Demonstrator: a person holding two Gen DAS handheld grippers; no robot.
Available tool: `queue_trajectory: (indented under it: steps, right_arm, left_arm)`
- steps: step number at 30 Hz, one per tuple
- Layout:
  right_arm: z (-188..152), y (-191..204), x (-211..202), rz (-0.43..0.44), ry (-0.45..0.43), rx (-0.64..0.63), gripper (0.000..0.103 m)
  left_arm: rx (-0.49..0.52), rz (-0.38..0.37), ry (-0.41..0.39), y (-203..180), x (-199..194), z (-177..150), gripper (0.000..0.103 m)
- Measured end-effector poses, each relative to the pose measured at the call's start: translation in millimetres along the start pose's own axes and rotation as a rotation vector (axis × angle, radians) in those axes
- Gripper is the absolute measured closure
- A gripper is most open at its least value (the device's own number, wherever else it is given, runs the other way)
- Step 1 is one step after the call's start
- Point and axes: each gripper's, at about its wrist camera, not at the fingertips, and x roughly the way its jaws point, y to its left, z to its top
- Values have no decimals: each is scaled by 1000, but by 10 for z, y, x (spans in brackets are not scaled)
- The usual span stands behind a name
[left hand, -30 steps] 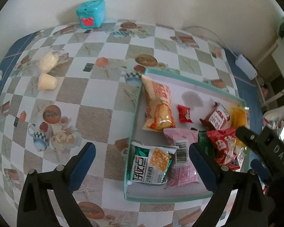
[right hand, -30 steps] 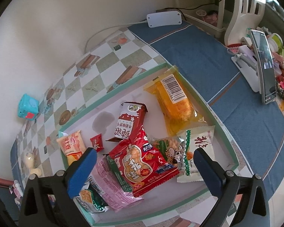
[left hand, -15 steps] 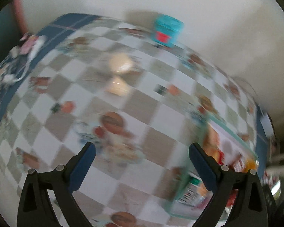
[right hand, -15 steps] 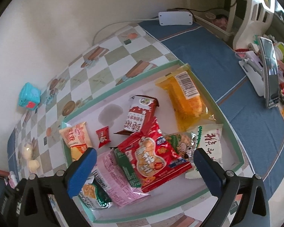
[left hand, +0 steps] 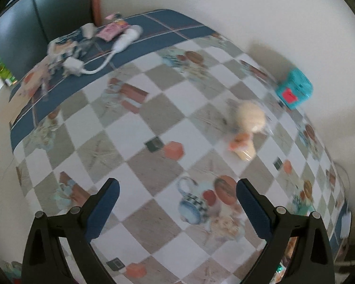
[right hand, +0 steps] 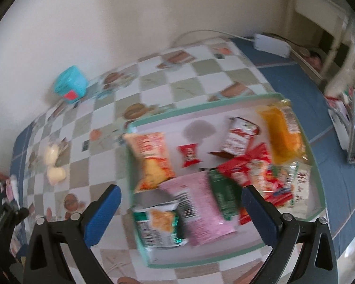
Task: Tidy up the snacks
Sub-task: 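Withdraw both grippers from the tray toward the bun and pudding cup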
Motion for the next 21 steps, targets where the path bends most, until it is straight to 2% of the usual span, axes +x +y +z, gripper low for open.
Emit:
queue_trajectory:
  steps: [14,21]
  right_arm:
    - [-164,734,4,65,-30,-179,0]
    - [-229,949,142,67,-10,-230,0]
  left_arm:
    - [-93,-2,14,360,85,210,4]
    - [-38,-34,37,303,166,273,4]
